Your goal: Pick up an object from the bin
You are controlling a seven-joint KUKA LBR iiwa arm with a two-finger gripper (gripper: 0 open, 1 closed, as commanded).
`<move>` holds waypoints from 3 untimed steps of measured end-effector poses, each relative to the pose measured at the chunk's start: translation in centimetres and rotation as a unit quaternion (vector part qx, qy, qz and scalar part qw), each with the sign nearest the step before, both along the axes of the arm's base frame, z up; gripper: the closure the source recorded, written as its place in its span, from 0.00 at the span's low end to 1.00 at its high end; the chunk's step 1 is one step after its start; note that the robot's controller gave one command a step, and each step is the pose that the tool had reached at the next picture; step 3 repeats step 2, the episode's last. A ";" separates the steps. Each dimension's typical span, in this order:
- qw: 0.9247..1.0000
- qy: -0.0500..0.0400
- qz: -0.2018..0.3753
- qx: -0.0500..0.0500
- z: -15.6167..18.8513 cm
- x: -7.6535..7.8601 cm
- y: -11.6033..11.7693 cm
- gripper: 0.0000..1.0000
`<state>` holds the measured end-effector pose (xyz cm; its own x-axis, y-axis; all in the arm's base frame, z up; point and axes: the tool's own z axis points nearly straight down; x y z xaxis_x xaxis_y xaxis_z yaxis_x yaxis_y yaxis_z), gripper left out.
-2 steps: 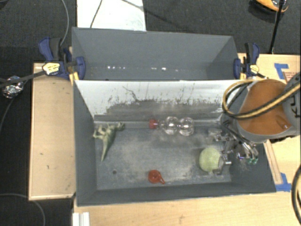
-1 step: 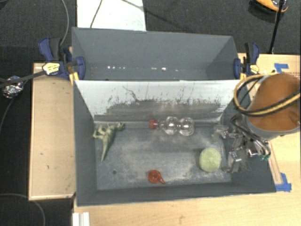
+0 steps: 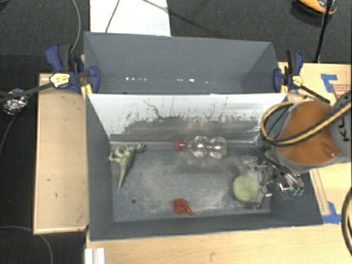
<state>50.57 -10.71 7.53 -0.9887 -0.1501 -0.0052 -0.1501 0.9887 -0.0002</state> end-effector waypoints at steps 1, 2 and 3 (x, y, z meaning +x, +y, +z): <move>1.000 -0.004 -0.002 0.000 -1.9 -0.3 0.1 1.00; 1.000 -0.003 -0.002 0.000 -1.9 -0.4 0.2 1.00; 1.000 -0.003 -0.002 0.000 -1.9 -0.4 0.2 1.00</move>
Offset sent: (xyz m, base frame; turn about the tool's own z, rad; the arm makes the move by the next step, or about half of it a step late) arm 0.0000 0.0000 0.0000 0.0000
